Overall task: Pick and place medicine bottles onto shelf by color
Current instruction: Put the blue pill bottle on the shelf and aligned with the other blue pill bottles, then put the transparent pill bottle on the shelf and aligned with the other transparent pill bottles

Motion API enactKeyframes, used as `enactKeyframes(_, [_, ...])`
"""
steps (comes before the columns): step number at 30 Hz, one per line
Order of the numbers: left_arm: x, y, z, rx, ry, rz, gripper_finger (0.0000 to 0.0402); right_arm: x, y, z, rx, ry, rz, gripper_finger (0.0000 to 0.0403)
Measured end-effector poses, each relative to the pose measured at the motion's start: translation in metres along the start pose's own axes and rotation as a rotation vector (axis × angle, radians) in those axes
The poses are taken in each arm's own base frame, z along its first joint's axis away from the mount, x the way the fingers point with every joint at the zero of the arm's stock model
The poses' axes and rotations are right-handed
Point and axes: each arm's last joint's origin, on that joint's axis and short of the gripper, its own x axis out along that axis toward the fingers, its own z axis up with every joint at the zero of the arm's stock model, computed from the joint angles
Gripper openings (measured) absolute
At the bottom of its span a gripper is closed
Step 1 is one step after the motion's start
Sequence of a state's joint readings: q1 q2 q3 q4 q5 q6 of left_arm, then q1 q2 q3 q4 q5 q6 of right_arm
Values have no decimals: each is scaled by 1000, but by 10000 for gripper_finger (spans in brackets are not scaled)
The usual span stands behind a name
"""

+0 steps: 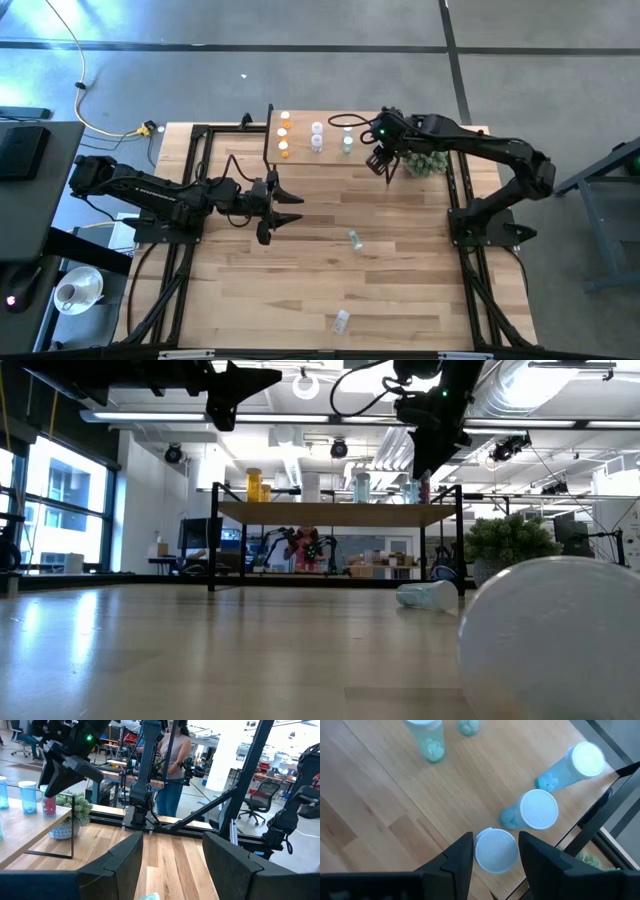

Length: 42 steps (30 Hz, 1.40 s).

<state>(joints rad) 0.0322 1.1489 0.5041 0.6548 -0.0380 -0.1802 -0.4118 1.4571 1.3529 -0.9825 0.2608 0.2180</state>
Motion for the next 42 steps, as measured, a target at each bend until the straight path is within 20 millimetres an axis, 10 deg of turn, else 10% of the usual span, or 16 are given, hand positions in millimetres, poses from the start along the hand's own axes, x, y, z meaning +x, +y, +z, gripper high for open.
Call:
enactKeyframes(17, [0,0,-1,0,8,1,195,-50,-6,-14,26,-117,118,149])
enactKeyframes(31, [0,1,-5,-1,48,8,195,-77,59,-56,-205,-8,348,149])
enactKeyframes(42, [0,1,-6,-61,58,12,195,-45,112,-115,-365,23,448,149])
